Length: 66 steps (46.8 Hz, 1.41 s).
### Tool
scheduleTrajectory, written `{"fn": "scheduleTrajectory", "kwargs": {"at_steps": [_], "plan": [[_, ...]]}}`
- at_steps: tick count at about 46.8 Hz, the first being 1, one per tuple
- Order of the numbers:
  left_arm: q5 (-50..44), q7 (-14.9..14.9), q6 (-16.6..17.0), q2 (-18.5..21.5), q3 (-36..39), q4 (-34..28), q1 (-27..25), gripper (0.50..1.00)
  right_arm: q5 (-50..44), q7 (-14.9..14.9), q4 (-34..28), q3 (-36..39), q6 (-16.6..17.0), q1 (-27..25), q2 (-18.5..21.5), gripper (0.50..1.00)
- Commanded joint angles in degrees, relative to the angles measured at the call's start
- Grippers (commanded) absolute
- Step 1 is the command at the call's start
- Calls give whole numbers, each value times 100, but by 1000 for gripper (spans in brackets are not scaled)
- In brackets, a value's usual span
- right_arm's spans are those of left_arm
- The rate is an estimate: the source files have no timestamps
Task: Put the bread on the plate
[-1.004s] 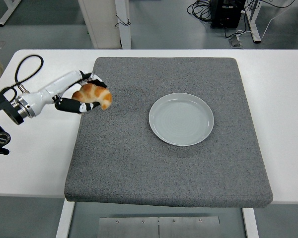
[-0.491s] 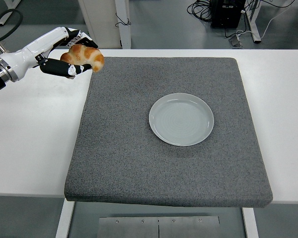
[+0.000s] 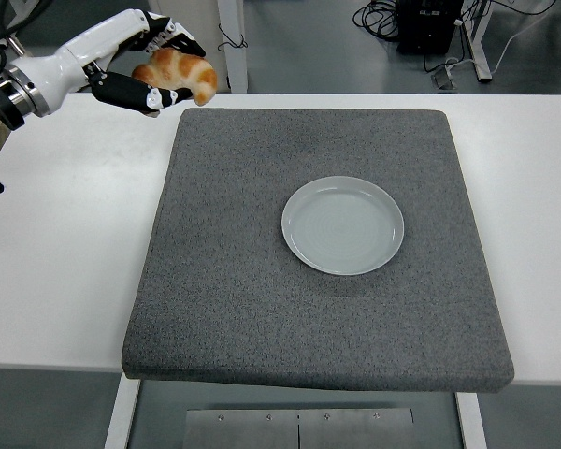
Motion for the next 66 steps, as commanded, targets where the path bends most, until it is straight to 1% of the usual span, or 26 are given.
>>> {"fn": "scheduleTrajectory", "kwargs": {"at_steps": [1,10,18,24,30,37,44,54,59,66], "plan": [[57,4,-7,-237,-1,210,-41,500,0,0,0,1,1,0,0,1000],[92,13,-16,-677,104,281,-304,500,0,0,0,1,-8,0,0,1000],[84,21,19,-967,623,386,-867,500,0,0,0,1,1,0,0,1000],[84,21,19,-1266,667,605,-946,500,0,0,0,1,1,0,0,1000],[84,109,37,-1582,667,860,-1078,500,0,0,0,1,1,0,0,1000],[93,92,46,-1872,667,1028,-1087,500,0,0,0,1,1,0,0,1000],[84,48,54,-2391,667,1300,-1069,500,0,0,0,1,1,0,0,1000],[154,-5,72,-2953,781,1730,-1008,500,0,0,0,1,1,0,0,1000],[154,-75,274,-3252,1062,1871,-999,500,0,0,0,1,1,0,0,1000],[145,-93,529,-3489,1405,1950,-937,500,0,0,0,1,1,0,0,1000]]}}
